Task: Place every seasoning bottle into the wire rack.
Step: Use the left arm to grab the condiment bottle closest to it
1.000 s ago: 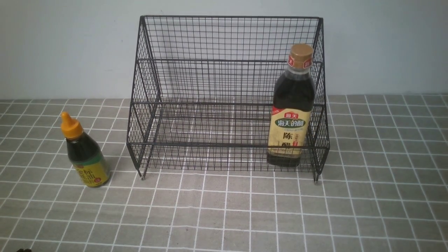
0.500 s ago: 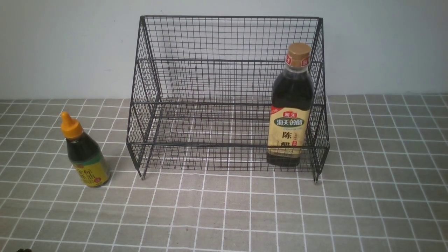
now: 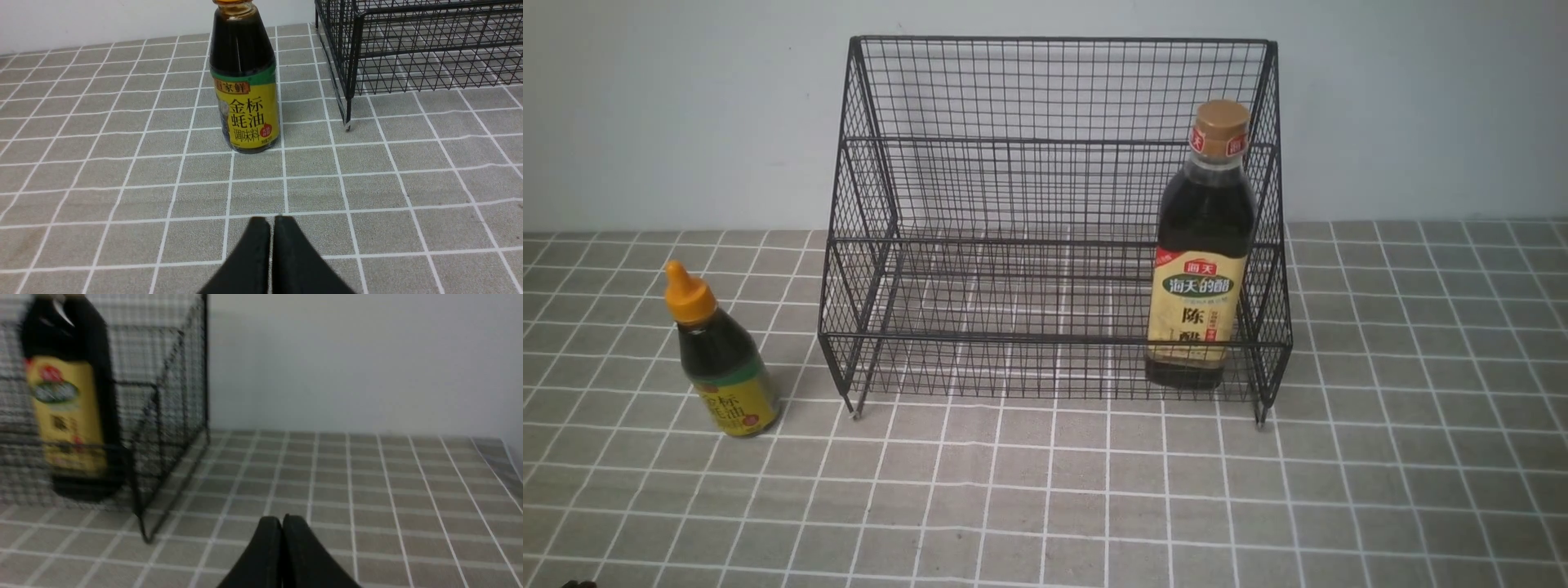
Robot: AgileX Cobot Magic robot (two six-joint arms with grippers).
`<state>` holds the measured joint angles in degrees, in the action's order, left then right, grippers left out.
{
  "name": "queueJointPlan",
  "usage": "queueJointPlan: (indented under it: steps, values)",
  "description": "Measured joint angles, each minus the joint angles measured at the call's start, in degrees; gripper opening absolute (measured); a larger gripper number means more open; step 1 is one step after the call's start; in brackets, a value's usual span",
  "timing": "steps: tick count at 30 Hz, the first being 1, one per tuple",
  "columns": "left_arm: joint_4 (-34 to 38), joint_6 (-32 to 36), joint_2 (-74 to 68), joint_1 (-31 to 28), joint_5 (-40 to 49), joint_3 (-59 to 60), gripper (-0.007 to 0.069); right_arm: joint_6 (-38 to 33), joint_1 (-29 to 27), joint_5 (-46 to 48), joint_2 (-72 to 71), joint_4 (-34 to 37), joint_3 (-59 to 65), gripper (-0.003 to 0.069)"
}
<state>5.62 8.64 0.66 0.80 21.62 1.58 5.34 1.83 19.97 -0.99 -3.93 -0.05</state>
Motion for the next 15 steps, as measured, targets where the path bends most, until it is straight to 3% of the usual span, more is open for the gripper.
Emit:
queueJointPlan:
  steps: [15]
  values:
    - [0.0,0.0,0.0,0.0,0.0,0.0,-0.0007,0.2,-1.8,1.0,0.0,0.2,1.3,-0.0012]
